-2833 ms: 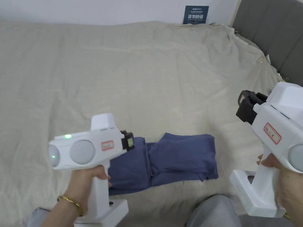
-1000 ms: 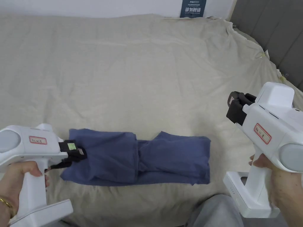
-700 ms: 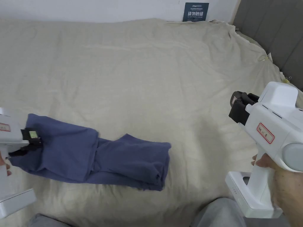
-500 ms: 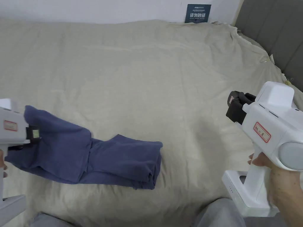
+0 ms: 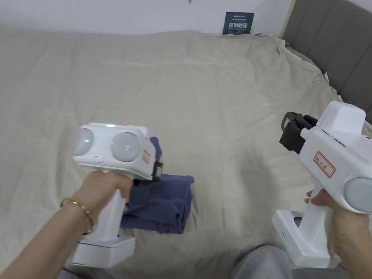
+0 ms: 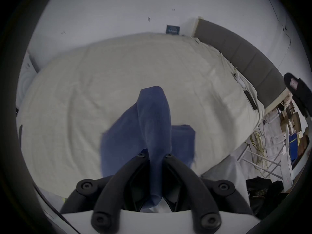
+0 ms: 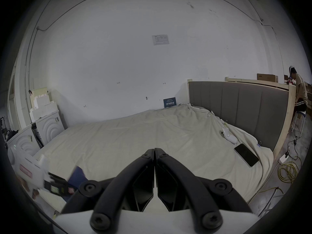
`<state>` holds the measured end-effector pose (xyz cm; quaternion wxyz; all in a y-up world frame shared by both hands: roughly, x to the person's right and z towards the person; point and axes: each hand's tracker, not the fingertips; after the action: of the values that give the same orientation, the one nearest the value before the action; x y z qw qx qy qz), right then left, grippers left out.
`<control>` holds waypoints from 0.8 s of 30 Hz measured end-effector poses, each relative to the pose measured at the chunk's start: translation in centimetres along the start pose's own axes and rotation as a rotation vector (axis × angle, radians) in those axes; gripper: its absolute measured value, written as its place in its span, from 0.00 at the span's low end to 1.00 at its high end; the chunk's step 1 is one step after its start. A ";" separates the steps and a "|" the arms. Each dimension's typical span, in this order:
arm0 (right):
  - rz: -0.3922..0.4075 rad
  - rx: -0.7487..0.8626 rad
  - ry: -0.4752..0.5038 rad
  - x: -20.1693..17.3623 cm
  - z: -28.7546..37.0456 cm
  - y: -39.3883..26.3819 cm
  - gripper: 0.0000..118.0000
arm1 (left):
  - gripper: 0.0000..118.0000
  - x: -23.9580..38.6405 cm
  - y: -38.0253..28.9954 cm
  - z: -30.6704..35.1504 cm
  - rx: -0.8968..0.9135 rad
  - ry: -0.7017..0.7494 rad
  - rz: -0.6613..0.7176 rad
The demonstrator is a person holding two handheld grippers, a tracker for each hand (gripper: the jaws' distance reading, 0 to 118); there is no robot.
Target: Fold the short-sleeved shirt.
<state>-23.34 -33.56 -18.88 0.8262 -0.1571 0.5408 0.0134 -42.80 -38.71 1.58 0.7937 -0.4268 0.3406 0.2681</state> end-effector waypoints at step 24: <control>-0.003 -0.010 -0.009 0.6 0.1 0.1 0.00 | 0.96 -2.2 2.8 1.6 0.274 -0.219 0.221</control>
<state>-22.99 -33.57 -19.42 0.8278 -0.1620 0.5368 0.0155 -45.71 -36.27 2.56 0.8425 -0.2434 0.3302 0.3493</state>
